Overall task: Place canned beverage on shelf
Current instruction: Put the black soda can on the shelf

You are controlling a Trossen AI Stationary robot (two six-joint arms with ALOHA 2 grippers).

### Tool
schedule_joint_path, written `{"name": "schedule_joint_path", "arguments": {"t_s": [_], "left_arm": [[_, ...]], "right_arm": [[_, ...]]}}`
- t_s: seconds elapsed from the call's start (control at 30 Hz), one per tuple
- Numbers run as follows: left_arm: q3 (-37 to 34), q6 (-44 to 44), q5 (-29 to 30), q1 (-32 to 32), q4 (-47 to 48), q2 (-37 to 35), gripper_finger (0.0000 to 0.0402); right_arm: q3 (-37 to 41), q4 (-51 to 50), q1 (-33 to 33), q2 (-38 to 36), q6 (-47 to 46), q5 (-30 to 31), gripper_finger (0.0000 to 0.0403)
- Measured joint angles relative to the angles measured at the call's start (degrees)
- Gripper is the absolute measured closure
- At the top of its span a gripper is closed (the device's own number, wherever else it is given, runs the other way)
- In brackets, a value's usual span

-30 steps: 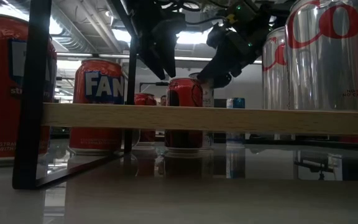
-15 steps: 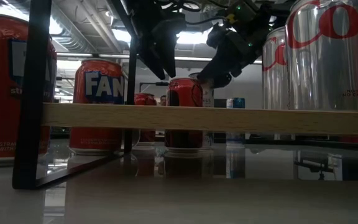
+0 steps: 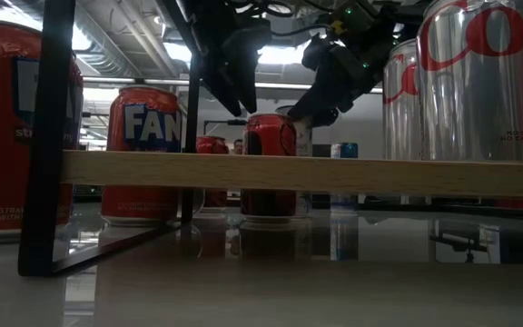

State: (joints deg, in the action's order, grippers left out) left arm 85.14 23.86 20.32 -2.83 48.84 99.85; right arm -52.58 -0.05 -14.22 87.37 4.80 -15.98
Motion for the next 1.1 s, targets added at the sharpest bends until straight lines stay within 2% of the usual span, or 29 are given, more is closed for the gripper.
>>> {"name": "schedule_joint_path", "arguments": {"t_s": [0.17, 0.33, 0.47, 0.63, 0.87, 1.1], "left_arm": [[0.0, 0.0, 0.0, 0.0, 0.0, 0.0, 0.0176], [0.0, 0.0, 0.0, 0.0, 0.0, 0.0, 0.0176], [0.0, 0.0, 0.0, 0.0, 0.0, 0.0, 0.0176], [0.0, 0.0, 0.11, 0.0, 0.0, 0.0, 0.0176], [0.0, 0.0, 0.13, 0.02, -0.02, 0.0, 0.0176], [0.0, 0.07, 0.13, 0.02, -0.04, 0.0, 0.0176]], "right_arm": [[0.01, 0.04, 0.0, -0.02, 0.01, -0.05, 0.0166], [0.13, -1.46, 0.0, -1.6, -0.01, -0.03, 0.0161], [0.12, -5.41, 0.0, -5.86, 0.01, -0.07, 0.0157], [0.11, -14.42, 0.0, -13.49, 0.01, -0.07, 0.0162], [0.09, -26.74, 0.0, -27.95, -1.51, 0.85, 0.0162], [0.09, -39.0, -0.02, -43.44, -5.37, 5.06, 0.016]]}}
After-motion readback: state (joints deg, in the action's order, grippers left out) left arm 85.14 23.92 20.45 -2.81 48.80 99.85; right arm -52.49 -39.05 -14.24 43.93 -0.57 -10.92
